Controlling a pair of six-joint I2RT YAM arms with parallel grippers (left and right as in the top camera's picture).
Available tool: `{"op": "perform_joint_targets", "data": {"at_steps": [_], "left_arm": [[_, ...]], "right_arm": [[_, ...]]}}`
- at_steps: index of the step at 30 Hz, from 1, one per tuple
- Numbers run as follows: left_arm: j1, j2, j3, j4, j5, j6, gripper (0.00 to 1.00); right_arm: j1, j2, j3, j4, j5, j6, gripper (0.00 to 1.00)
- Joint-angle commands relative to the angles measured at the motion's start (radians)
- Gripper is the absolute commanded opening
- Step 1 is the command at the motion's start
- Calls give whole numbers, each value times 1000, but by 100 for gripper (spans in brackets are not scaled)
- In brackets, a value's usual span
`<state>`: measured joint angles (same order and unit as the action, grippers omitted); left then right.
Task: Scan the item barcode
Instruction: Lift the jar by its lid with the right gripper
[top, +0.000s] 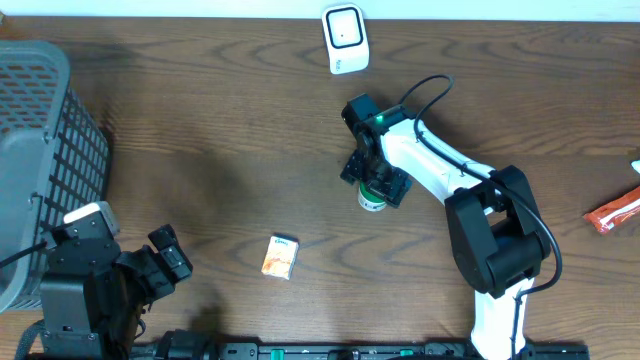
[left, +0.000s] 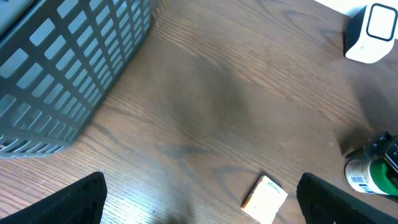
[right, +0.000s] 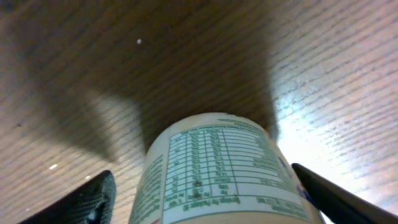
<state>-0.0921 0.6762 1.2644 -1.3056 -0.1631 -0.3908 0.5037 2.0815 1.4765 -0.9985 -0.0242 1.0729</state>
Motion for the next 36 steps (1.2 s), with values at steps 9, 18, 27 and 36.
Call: {"op": "perform_joint_targets", "data": {"at_steps": [9, 18, 27, 36], "left_arm": [[5, 2, -2, -3, -3, 13, 98], [5, 2, -2, -3, -3, 13, 98], [5, 2, -2, -3, -3, 13, 98], [5, 2, -2, -3, -3, 13, 98]], "right_arm": [[-2, 11, -33, 56, 113, -624, 77], [-2, 5, 31, -57, 75, -668, 99], [-2, 6, 37, -49, 0, -613, 98], [-30, 5, 82, -67, 0, -666, 99]]}}
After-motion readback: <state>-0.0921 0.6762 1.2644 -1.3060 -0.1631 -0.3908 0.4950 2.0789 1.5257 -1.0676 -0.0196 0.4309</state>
